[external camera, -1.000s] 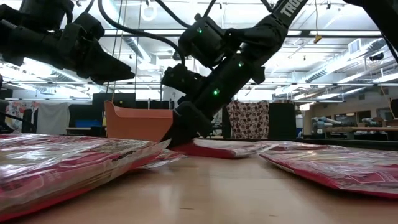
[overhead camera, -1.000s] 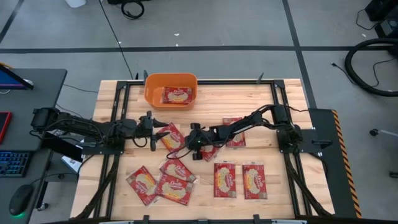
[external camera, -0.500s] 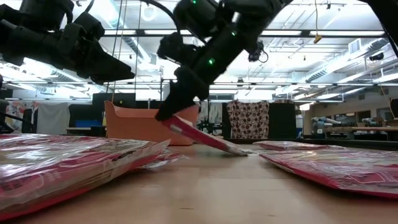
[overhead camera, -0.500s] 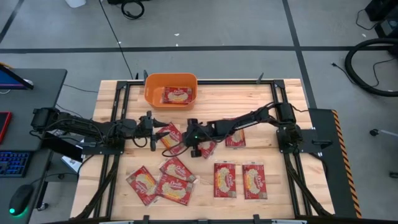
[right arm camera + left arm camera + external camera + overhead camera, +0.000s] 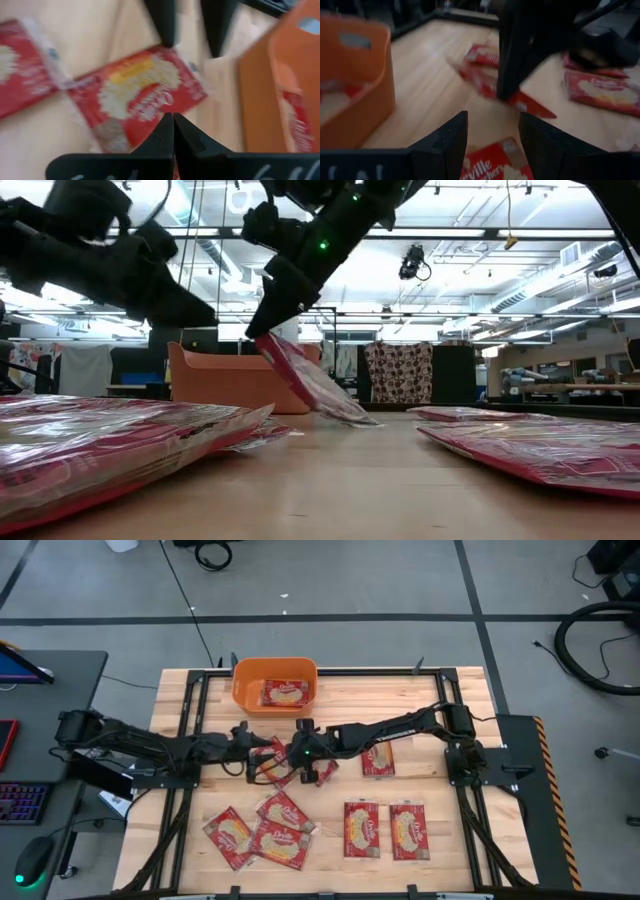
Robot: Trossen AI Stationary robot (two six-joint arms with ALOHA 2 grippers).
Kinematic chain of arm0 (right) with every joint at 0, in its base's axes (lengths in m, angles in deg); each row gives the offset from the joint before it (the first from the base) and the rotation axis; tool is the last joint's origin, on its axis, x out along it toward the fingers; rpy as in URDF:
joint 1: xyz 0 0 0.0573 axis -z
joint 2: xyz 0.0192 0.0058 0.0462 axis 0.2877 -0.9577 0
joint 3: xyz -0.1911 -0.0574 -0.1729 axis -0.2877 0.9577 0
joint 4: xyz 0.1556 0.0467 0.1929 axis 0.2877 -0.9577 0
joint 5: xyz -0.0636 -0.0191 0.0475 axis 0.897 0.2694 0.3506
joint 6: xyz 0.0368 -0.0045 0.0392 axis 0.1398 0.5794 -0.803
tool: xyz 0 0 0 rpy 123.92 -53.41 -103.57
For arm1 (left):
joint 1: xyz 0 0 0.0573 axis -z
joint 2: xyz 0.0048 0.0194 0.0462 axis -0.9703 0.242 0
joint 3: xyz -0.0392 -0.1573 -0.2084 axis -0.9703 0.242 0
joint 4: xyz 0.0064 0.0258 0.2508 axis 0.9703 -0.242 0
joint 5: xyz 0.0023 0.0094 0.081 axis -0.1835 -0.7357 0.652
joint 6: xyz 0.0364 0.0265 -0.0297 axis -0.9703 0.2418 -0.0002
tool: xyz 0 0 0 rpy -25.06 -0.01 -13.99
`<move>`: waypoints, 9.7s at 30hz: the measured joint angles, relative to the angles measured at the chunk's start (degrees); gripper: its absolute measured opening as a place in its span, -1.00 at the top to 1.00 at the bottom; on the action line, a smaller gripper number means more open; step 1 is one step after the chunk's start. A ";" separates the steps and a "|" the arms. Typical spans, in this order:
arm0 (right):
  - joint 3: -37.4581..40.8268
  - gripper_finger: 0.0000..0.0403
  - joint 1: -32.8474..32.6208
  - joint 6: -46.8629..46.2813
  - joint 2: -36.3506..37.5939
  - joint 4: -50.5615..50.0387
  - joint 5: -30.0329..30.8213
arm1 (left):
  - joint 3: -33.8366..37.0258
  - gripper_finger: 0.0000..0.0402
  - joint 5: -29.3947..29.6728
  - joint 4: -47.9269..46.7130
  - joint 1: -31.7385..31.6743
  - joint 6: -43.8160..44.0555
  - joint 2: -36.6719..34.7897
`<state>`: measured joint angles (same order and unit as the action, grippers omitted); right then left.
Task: Sort popcorn bags into baskets
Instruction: Put the popcorn bag into the orange bin
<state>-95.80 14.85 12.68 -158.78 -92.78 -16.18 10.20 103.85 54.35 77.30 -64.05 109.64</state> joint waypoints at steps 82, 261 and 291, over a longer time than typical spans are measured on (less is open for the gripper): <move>3.61 0.04 -2.16 -14.50 21.78 -19.44 12.32 | -28.51 0.87 -4.08 -37.39 -8.91 2.42 14.30; 61.60 0.07 -1.87 -7.71 40.26 55.51 -4.07 | -68.59 0.78 18.52 -82.62 -34.03 -27.75 38.63; 61.62 0.07 -1.81 -10.10 40.26 54.74 -5.58 | -68.59 0.18 -18.14 -85.28 5.31 -4.88 37.45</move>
<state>-34.19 13.04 2.58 -118.51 -38.04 -21.76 -58.39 85.71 -30.93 82.61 -68.93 147.09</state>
